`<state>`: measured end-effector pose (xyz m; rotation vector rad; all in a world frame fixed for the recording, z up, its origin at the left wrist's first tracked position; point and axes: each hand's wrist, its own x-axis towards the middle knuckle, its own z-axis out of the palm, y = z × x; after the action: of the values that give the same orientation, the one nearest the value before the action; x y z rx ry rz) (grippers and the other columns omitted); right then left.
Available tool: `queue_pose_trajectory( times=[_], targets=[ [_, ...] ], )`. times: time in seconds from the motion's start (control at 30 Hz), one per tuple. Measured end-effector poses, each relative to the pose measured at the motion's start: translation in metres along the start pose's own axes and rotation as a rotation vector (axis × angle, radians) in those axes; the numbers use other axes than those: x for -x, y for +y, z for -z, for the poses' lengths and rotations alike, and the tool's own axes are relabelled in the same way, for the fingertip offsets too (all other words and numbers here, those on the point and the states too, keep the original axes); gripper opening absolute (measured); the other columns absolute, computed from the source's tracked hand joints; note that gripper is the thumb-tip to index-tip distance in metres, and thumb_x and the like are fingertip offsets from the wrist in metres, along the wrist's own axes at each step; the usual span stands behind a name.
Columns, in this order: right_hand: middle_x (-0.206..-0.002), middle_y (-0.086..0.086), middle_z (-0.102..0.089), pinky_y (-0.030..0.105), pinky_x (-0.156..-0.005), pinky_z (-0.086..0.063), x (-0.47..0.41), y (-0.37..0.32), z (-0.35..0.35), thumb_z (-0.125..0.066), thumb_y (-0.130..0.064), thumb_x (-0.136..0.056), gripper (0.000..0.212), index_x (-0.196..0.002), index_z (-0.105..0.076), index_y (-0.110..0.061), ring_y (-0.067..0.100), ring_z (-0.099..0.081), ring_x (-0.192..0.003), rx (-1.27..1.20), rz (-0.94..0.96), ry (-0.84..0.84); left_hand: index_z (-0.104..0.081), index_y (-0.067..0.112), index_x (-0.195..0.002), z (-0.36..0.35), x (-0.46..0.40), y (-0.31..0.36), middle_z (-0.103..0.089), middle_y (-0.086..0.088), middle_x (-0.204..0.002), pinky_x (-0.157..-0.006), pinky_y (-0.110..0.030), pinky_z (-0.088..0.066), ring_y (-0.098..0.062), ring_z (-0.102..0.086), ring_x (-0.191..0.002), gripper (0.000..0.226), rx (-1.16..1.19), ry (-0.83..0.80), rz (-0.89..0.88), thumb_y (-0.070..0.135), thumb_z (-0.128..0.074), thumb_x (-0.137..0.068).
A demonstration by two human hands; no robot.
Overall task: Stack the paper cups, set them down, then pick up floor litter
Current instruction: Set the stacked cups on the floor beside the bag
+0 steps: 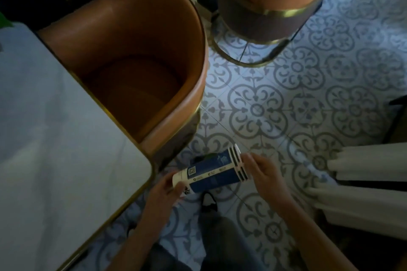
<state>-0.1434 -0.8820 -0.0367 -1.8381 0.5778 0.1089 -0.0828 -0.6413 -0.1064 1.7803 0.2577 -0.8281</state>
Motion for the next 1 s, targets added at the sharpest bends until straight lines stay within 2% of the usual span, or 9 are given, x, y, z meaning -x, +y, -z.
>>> queue_pose_trajectory(
  times=[0.07,0.1,0.17,0.23,0.4,0.57,0.67,0.83,1.0],
  targets=[
    [-0.095,0.0,-0.065,0.02,-0.065,-0.053,-0.014,0.034,0.011,-0.042,-0.029,-0.097,0.025,-0.108,-0.061,-0.018,0.008,-0.064,-0.082,-0.021,-0.097,0.036,-0.065,0.035,-0.095,-0.017,-0.022,-0.013,-0.076,0.01,-0.089,-0.086,-0.048,-0.058,-0.025,-0.068,-0.096,0.038,0.057,-0.017,0.086,0.06,-0.075,-0.068],
    [-0.103,-0.002,-0.063,0.021,-0.068,-0.054,-0.021,0.053,0.014,-0.044,-0.029,-0.096,0.025,-0.116,-0.057,-0.021,0.005,-0.063,-0.089,-0.016,-0.158,0.048,-0.065,0.034,-0.097,-0.027,-0.03,-0.018,-0.076,0.008,-0.094,-0.088,-0.049,-0.057,-0.025,-0.068,-0.098,0.034,0.07,-0.036,0.123,0.056,-0.076,-0.073],
    [-0.11,-0.004,-0.061,0.03,-0.079,-0.056,-0.034,0.094,0.015,-0.049,-0.034,-0.093,0.032,-0.124,-0.051,-0.026,0.008,-0.062,-0.098,0.011,-0.294,0.048,-0.065,0.026,-0.109,-0.043,-0.046,-0.029,-0.071,-0.004,-0.113,-0.093,-0.048,-0.055,-0.027,-0.066,-0.106,0.016,0.11,-0.096,0.194,0.027,-0.064,-0.093],
    [-0.108,-0.003,-0.061,0.038,-0.082,-0.057,-0.045,0.129,0.011,-0.048,-0.034,-0.093,0.031,-0.123,-0.051,-0.026,0.01,-0.063,-0.095,0.039,-0.413,0.0,-0.061,0.016,-0.123,-0.055,-0.067,-0.046,-0.065,-0.013,-0.125,-0.099,-0.05,-0.052,-0.029,-0.064,-0.113,0.026,0.137,-0.126,0.269,0.015,-0.055,-0.097],
    [-0.095,-0.002,-0.064,0.027,-0.07,-0.057,-0.06,0.185,-0.007,-0.046,-0.021,-0.095,0.018,-0.109,-0.058,-0.021,0.011,-0.066,-0.083,0.023,-0.551,-0.018,-0.058,0.018,-0.129,-0.076,-0.11,-0.083,-0.061,-0.012,-0.129,-0.099,-0.044,-0.052,-0.026,-0.063,-0.115,0.031,0.176,-0.143,0.356,0.022,-0.049,-0.1],
    [-0.096,-0.002,-0.063,0.016,-0.057,-0.05,-0.082,0.237,-0.028,-0.045,-0.017,-0.096,0.021,-0.113,-0.057,-0.017,0.009,-0.065,-0.083,-0.026,-0.591,0.03,-0.057,0.023,-0.126,-0.099,-0.158,-0.112,-0.061,-0.008,-0.127,-0.081,-0.029,-0.055,-0.022,-0.064,-0.11,0.027,0.135,-0.127,0.397,0.028,-0.046,-0.101],
    [-0.102,0.003,-0.064,0.022,-0.063,-0.055,-0.1,0.265,-0.037,-0.045,-0.016,-0.096,0.024,-0.118,-0.056,-0.015,0.013,-0.066,-0.088,-0.057,-0.594,0.073,-0.051,0.024,-0.136,-0.116,-0.184,-0.126,-0.059,-0.003,-0.133,-0.074,-0.022,-0.055,-0.018,-0.064,-0.111,0.037,0.097,-0.121,0.373,0.03,-0.05,-0.1],
    [-0.088,-0.006,-0.061,0.027,-0.067,-0.059,-0.134,0.303,-0.051,-0.047,-0.011,-0.095,0.017,-0.103,-0.057,-0.022,0.012,-0.064,-0.084,-0.084,-0.558,0.133,-0.037,0.03,-0.148,-0.147,-0.217,-0.149,-0.047,-0.003,-0.146,-0.103,-0.042,-0.05,-0.024,-0.054,-0.125,0.054,0.041,-0.07,0.368,0.035,-0.056,-0.097],
    [-0.085,-0.001,-0.065,0.03,-0.064,-0.06,-0.164,0.348,-0.075,-0.047,-0.009,-0.094,0.02,-0.107,-0.062,-0.014,0.013,-0.066,-0.076,-0.032,-0.591,0.146,-0.046,0.02,-0.142,-0.178,-0.244,-0.166,-0.061,-0.013,-0.133,-0.086,-0.03,-0.054,-0.024,-0.062,-0.118,0.041,0.137,-0.145,0.412,0.032,-0.04,-0.104]
  ],
)
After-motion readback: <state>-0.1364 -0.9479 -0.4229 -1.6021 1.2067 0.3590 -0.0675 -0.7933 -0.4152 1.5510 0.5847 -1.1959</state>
